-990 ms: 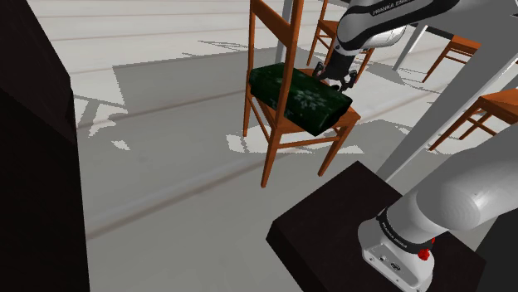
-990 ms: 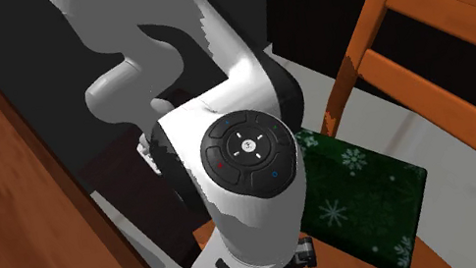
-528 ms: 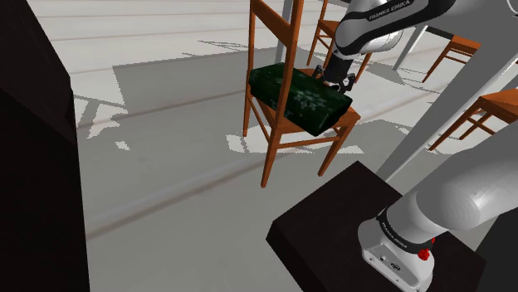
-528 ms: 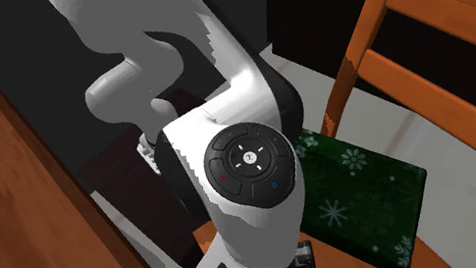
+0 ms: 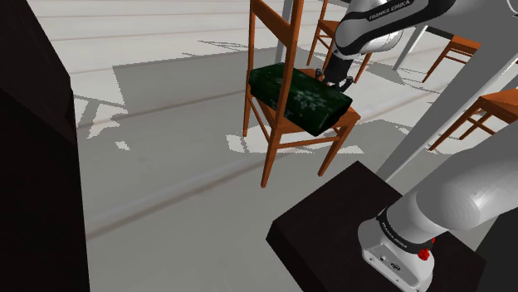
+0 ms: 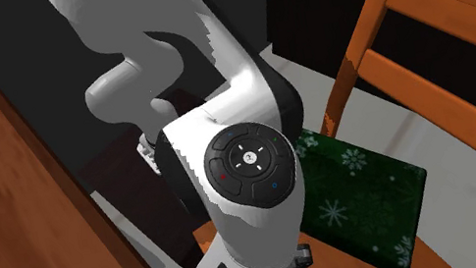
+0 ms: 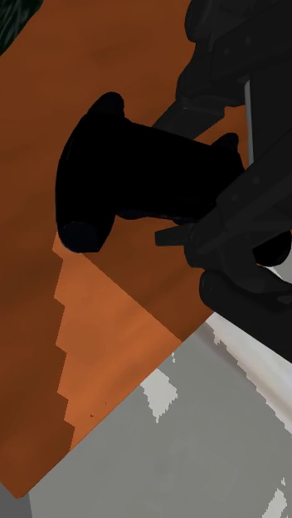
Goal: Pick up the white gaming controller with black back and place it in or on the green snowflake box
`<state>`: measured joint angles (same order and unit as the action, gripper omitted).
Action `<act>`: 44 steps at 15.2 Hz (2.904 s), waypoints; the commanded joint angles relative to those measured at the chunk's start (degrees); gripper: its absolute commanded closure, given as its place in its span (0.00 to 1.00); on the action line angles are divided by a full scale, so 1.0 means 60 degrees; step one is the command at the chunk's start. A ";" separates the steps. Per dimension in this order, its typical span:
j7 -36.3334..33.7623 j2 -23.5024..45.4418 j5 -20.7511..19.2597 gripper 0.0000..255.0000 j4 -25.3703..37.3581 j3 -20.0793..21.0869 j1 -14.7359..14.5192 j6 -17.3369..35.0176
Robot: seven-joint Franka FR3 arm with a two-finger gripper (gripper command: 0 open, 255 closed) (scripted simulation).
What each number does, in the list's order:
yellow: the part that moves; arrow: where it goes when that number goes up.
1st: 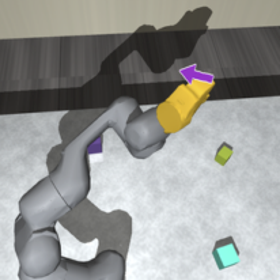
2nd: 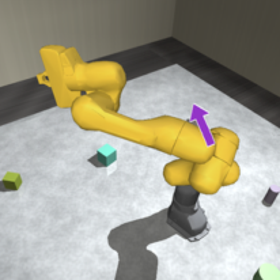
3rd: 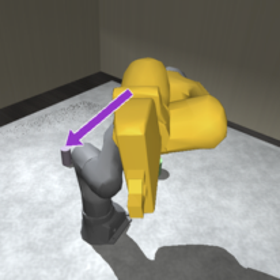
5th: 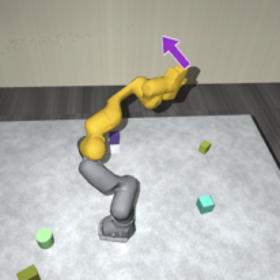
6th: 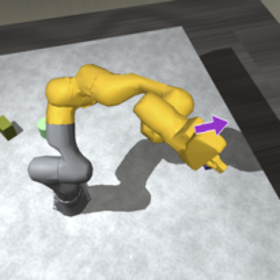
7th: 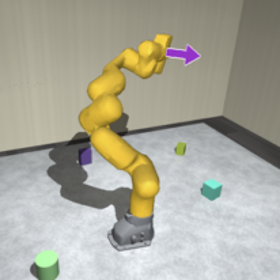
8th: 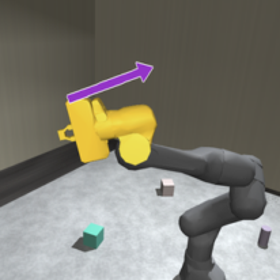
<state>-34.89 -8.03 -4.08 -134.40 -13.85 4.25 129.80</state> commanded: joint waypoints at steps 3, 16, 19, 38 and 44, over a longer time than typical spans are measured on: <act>0.0000 0.0000 0.0000 1.00 0.0000 0.0000 0.0000 0.0000; -0.0062 -0.0664 -0.0093 1.00 0.0943 0.0087 -0.0004 -0.1596; -0.0067 -0.0779 -0.0102 1.00 0.1223 0.0108 -0.0007 -0.1989; -0.0031 -0.1054 -0.0075 1.00 0.3403 0.0215 -0.0049 -0.4440; 0.0000 -0.0988 -0.0047 1.00 0.4186 0.0233 -0.0063 -0.5158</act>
<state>-34.90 -13.80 -4.18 -110.22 -12.22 3.66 98.75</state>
